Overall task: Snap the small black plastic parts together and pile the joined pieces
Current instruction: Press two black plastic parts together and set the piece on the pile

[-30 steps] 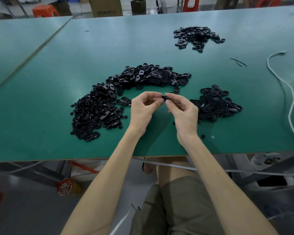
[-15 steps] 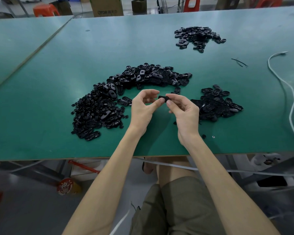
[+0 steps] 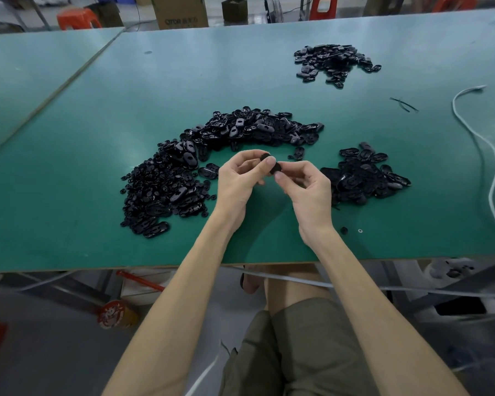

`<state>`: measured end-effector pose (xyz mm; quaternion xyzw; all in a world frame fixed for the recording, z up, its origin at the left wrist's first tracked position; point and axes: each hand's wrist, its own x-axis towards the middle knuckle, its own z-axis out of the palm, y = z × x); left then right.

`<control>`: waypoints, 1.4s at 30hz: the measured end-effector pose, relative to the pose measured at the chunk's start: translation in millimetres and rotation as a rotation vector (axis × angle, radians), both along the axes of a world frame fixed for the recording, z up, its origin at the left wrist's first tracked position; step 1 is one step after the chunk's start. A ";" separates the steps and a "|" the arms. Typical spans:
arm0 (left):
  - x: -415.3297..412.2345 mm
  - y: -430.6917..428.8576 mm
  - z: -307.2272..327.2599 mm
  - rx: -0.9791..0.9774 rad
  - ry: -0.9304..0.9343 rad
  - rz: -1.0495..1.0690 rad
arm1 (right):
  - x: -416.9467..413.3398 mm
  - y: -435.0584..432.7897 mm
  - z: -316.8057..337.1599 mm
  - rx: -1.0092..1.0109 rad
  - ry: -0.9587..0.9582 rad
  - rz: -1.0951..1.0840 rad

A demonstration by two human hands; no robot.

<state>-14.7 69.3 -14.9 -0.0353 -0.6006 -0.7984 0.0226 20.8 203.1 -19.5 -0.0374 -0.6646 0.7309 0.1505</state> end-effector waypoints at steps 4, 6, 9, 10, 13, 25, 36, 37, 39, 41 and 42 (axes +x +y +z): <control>1.1 2.4 -0.1 -0.053 0.024 -0.019 | 0.5 -0.9 0.6 0.003 -0.008 0.018; 1.8 3.6 -0.3 -0.114 0.048 -0.033 | 0.3 -0.6 0.4 -0.008 -0.014 0.004; 1.4 4.2 -2.1 -0.173 0.066 -0.059 | 0.1 0.0 -0.1 0.000 -0.028 -0.012; 1.3 4.0 -2.3 -0.173 0.068 -0.068 | -0.1 0.0 -0.4 0.009 -0.030 -0.011; 1.1 1.6 -2.2 -0.166 0.075 -0.065 | -0.6 -0.6 -1.8 0.039 -0.034 0.002; 3.5 1.0 0.6 -0.194 0.108 -0.126 | -3.0 0.4 -4.4 -0.027 -0.008 -0.076; 4.0 2.4 0.7 -0.159 0.121 -0.161 | -1.6 1.5 -3.2 -0.067 -0.013 -0.134; 4.1 2.7 0.6 -0.158 0.119 -0.157 | -1.5 1.4 -3.0 -0.070 -0.014 -0.134; 4.1 3.0 0.4 -0.163 0.114 -0.150 | -1.6 1.2 -2.9 -0.077 -0.017 -0.132; 3.7 2.8 0.0 -0.173 0.114 -0.149 | -2.0 0.9 -3.7 -0.070 -0.025 -0.133; 3.5 2.8 -0.1 -0.179 0.117 -0.148 | -2.3 0.8 -4.5 -0.064 -0.030 -0.132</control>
